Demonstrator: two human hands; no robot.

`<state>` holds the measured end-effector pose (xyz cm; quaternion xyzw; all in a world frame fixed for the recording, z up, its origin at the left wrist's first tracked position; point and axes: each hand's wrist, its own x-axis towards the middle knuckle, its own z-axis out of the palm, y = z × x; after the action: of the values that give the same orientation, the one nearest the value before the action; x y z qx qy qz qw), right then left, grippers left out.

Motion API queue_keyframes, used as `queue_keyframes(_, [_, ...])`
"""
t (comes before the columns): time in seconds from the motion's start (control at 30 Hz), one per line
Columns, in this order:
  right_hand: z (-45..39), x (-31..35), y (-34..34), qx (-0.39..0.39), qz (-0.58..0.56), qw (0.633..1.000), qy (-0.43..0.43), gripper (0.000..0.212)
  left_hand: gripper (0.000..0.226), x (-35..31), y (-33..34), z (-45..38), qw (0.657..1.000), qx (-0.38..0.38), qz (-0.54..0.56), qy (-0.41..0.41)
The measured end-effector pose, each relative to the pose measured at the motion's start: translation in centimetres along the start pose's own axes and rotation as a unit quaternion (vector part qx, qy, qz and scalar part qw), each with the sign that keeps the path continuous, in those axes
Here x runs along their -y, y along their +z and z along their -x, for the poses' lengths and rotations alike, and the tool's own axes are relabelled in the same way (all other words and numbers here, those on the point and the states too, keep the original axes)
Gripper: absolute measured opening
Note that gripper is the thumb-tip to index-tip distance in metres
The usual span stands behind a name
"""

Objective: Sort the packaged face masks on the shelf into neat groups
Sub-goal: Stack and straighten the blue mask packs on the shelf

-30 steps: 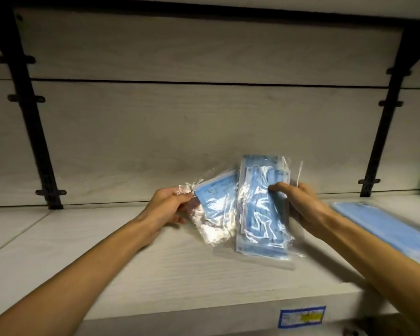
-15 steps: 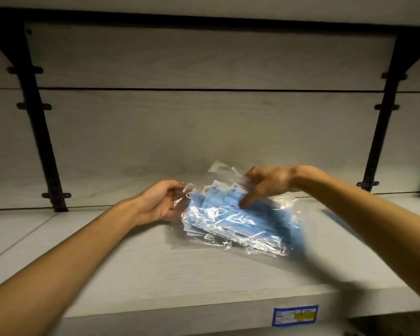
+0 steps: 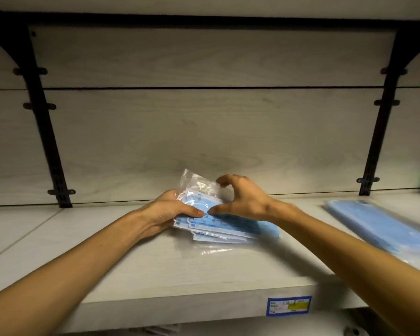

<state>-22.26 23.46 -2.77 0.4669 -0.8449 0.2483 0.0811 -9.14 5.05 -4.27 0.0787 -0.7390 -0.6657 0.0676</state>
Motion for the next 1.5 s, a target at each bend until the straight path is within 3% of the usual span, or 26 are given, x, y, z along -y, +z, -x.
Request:
queue_keyframes(0.07, [0.8,-0.6,0.3,-0.061,-0.123,0.989,0.06,0.092,0.046,0.1,0.8,-0.2,0.997,-0.078,-0.003,0.0])
queue_keyframes(0.17, [1.9,-2.9,-0.8,-0.229,-0.248,0.924,0.18,0.092,0.042,-0.7,0.9,-0.5,0.986,-0.156,0.023,0.056])
queue_keyframes(0.23, [2.7,-4.2,-1.8,-0.228,-0.331,0.889,0.219,0.109,0.043,-1.7,0.5,-0.9,0.976,-0.184,0.05,0.11])
queue_keyframes(0.33, [3.4,-4.3,-2.2,-0.154,-0.452,0.85,0.223,0.127,0.041,-2.7,0.1,-1.0,0.96,-0.201,0.094,0.17])
queue_keyframes(0.4, [3.9,-3.9,-1.7,-0.125,-0.472,0.85,0.2,0.118,0.034,-2.1,0.2,-0.9,0.959,-0.195,0.103,0.176])
queue_keyframes(0.47, [4.4,-3.7,-1.0,-0.112,-0.456,0.863,0.188,0.091,0.032,-0.8,0.6,-0.5,0.971,-0.168,0.081,0.147])
queue_keyframes(0.6, [4.8,-3.3,-0.2,-0.128,-0.392,0.894,0.172,0.036,0.05,0.2,1.5,0.1,0.981,-0.134,0.075,0.12])
queue_keyframes(0.73, [4.6,-1.9,-1.0,-0.165,-0.412,0.886,0.133,0.017,0.063,-1.4,2.1,0.0,0.977,-0.118,0.02,0.179])
queue_keyframes(0.9, [5.3,-2.0,-1.4,-0.189,-0.466,0.852,0.146,0.024,0.074,-0.2,1.9,0.4,0.978,-0.135,0.035,0.158])
queue_keyframes(0.97, [5.8,-2.2,-0.8,-0.164,-0.472,0.854,0.146,0.034,0.066,0.9,2.1,0.7,0.982,-0.13,0.037,0.129])
queue_keyframes(1.07, [5.5,-2.2,-0.8,-0.163,-0.488,0.844,0.15,0.022,0.06,0.6,2.5,0.7,0.978,-0.145,0.07,0.136])
queue_keyframes(1.2, [5.3,-1.8,-0.8,-0.184,-0.513,0.823,0.159,0.037,0.062,0.4,3.1,1.0,0.972,-0.154,0.074,0.16])
queue_keyframes(1.33, [5.5,-2.2,-0.4,-0.168,-0.543,0.804,0.174,0.034,0.057,1.6,3.2,1.2,0.981,-0.125,0.074,0.128])
queue_keyframes(1.43, [5.4,-2.3,-0.5,-0.162,-0.527,0.815,0.178,0.046,0.059,1.4,3.2,1.3,0.984,-0.094,0.064,0.137])
queue_keyframes(1.5, [5.6,-2.2,-0.4,-0.162,-0.518,0.822,0.17,0.041,0.061,1.5,3.3,1.4,0.982,-0.103,0.062,0.146])
